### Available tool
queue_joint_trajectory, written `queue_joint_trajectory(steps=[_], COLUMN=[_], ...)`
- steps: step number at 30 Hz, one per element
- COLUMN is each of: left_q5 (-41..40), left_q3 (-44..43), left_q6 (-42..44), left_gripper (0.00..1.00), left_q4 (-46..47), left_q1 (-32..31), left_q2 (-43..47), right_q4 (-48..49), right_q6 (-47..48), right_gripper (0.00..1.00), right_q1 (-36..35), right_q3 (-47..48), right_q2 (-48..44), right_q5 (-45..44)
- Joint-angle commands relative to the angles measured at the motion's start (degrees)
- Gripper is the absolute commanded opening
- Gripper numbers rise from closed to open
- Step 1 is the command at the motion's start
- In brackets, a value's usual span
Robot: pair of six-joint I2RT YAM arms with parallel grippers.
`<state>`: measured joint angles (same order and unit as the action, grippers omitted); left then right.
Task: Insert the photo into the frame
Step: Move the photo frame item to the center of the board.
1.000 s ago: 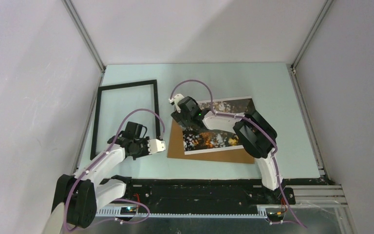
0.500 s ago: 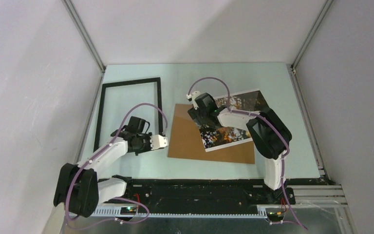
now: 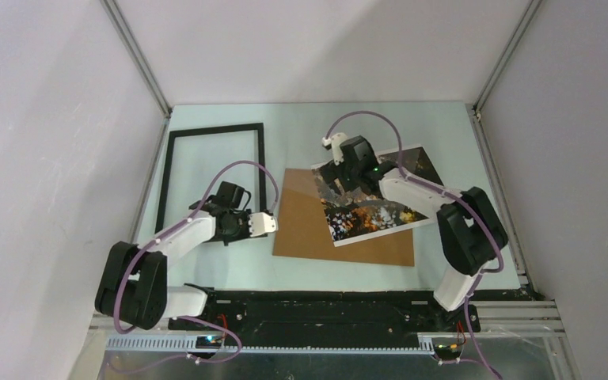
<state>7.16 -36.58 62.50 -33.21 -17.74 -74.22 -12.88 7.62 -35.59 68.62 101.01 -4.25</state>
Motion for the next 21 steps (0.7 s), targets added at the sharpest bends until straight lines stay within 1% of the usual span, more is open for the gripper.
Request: queue_joint_trajectory(steps=[1,2,6,7,8,9,11,13,14,15,16,18,21], left_q5=[-4.6,-4.8,-4.1,-3.4,-3.0,-2.1,-0.7,0.9,1.3,1.8,2.0,2.6,4.3], left_q3=[-2.2,-2.3,-4.0,-4.5,-5.6,-6.3,-8.6,-12.0,-14.5,-15.9,-18.7,-22.4,-27.2], left_q6=[0.0,-0.3,-4.3,-6.2,-7.4,-9.8,-13.9,-19.2,-23.6,-25.8,-30.6,-37.0,-42.5], left_gripper=[0.32,0.36,0.61,0.77,0.84,0.96,0.99,0.99,1.0,1.0,1.0,1.0,1.0], left_q4=[3.3,3.3,3.3,3.3,3.3,3.3,3.2,3.3,3.4,3.4,3.5,3.4,3.4], left_q1=[-0.4,-0.4,-0.4,-0.4,-0.5,-0.6,-1.0,-1.8,-2.2,-3.1,-3.5,-4.9,-7.3], left_q2=[0.9,1.1,2.9,3.5,3.8,4.4,4.9,4.6,4.3,3.2,2.4,-0.3,-6.3], right_q4=[-1.8,-1.9,-1.9,-1.3,-0.9,-0.3,0.2,0.2,0.3,0.2,0.1,-0.5,-3.4], right_q6=[1.4,1.4,1.0,1.1,1.2,1.5,1.8,2.2,2.1,2.1,2.1,1.8,1.0], right_gripper=[0.93,0.93,0.95,0.96,0.98,0.99,0.99,0.99,0.99,0.99,1.0,0.99,0.99], right_q1=[3.5,4.8,9.7,10.5,12.2,13.0,15.3,17.5,18.9,19.6,21.1,23.3,26.6], right_q3=[0.5,0.5,0.5,0.5,0.5,0.7,1.8,3.6,4.3,5.8,6.6,9.5,16.2], right_q2=[-5.6,-6.0,-8.1,-8.1,-8.2,-8.1,-7.2,-5.6,-4.2,-3.4,-1.7,1.1,5.5], right_q5=[0.8,1.0,1.7,1.6,1.4,1.3,1.0,1.3,1.4,1.6,1.7,2.7,6.5])
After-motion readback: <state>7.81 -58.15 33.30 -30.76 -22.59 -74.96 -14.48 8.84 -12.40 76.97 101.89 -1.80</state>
